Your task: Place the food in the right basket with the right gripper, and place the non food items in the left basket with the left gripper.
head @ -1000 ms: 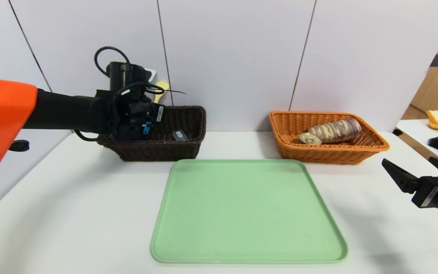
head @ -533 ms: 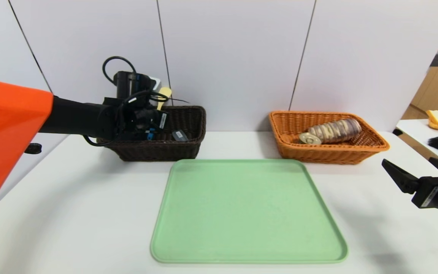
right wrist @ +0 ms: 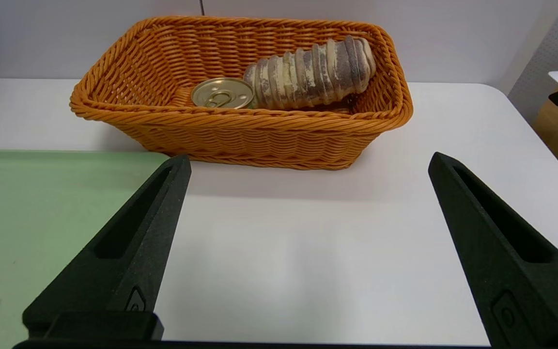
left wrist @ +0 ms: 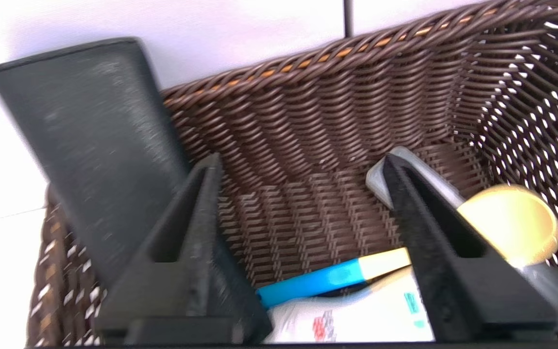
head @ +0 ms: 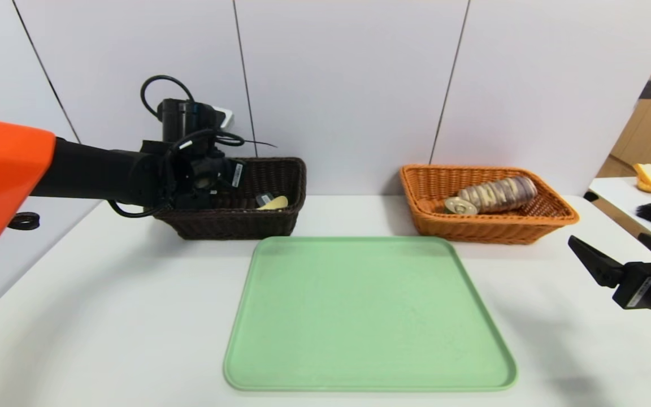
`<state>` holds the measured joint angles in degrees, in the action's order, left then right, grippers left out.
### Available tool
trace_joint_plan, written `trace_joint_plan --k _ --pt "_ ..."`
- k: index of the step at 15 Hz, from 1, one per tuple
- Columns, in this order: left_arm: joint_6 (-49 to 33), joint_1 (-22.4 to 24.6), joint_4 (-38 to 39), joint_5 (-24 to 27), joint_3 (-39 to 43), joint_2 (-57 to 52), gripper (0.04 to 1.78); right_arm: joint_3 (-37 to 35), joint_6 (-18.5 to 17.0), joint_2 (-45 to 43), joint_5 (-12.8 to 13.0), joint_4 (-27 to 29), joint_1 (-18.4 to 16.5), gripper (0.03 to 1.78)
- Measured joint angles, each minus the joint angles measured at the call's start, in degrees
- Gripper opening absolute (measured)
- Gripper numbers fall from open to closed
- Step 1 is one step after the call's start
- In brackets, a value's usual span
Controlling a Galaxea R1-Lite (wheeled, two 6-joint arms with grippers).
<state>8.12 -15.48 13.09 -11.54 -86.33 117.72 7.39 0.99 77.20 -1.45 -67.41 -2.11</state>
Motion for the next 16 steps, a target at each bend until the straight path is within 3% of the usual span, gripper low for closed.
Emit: trace_joint_plan --k 5,11,14,16 --pt "-1.3 0.2 1.2 0.1 8.8 -9.8 1.44 0.0 -0.2 -2.1 -0.1 0.2 0.0 1.7" --pt "-2.0 1.3 7.6 -0.2 32.2 -34.0 1.58 -2.8 0.0 -11.1 -3.0 2.1 0.3 1.7" --pt "-1.0 2.7 8.2 -0.4 43.7 -46.1 1.62 -3.8 0.2 -19.1 -3.1 7.5 0.5 1.7" --pt "1.3 5.5 9.0 -0.3 51.4 -54.7 1.64 -3.0 0.3 -27.8 -4.1 15.4 0.6 1.7"
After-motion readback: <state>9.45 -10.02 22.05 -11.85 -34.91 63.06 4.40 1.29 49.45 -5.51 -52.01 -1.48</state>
